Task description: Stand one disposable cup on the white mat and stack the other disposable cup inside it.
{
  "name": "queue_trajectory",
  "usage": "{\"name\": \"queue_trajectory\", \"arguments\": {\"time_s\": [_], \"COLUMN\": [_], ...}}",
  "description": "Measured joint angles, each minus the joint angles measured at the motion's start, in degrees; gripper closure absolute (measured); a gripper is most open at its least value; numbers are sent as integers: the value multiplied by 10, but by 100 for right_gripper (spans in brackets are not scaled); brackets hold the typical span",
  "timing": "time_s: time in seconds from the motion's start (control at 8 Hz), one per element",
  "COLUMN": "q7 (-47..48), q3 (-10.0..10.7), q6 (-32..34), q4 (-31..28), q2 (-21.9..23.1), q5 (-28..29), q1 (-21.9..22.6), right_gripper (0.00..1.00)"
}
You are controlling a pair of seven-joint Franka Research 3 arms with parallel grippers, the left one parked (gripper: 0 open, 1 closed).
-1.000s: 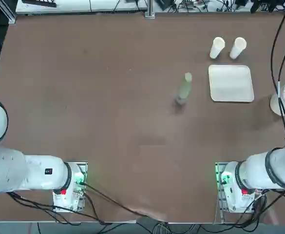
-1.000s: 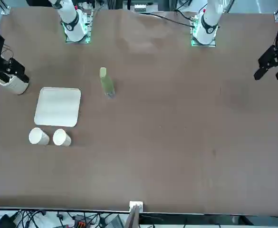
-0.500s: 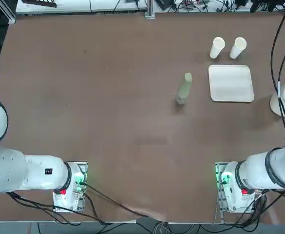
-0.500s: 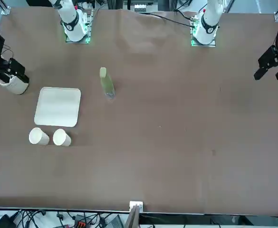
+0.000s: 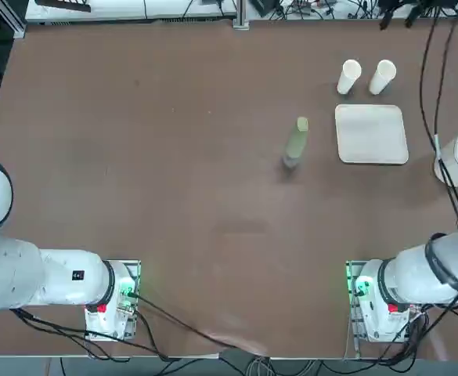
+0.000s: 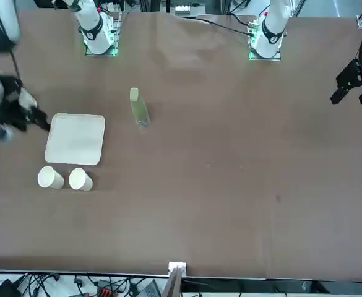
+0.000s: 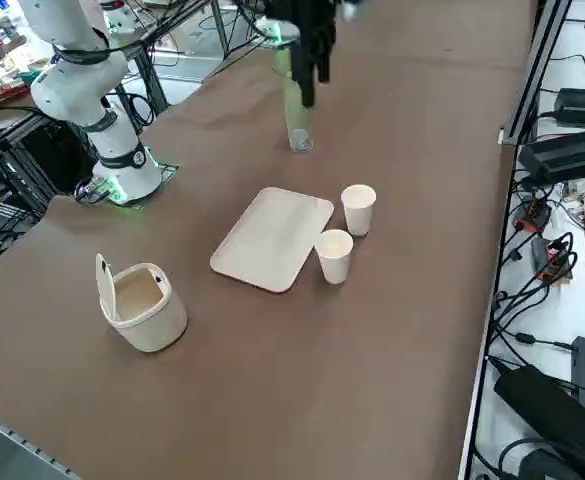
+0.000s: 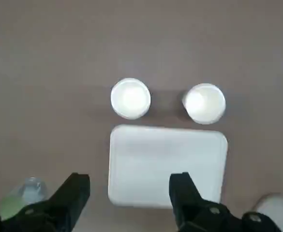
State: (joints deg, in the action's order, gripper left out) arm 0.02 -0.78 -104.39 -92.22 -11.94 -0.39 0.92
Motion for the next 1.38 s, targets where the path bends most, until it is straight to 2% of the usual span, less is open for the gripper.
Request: {"name": "queue_trajectory", "arguments": {"time_s": [0.38, 0.75, 0.88, 1.0, 1.12, 1.38], "q7": [0, 0, 0, 0, 0, 0], "q3": [-1, -2, -1, 0, 1, 1], "q6": [-120, -174, -203, -233, -248, -255], "q4": [-7, -14, -29, -48, -59, -65], "q2": [-101, -154, -162, -167, -171, -179], "q5": [0, 0, 0, 0, 0, 0], "q1": [24, 50, 51, 50, 50, 50], "right_gripper": [0, 2, 7, 18, 20, 34]}}
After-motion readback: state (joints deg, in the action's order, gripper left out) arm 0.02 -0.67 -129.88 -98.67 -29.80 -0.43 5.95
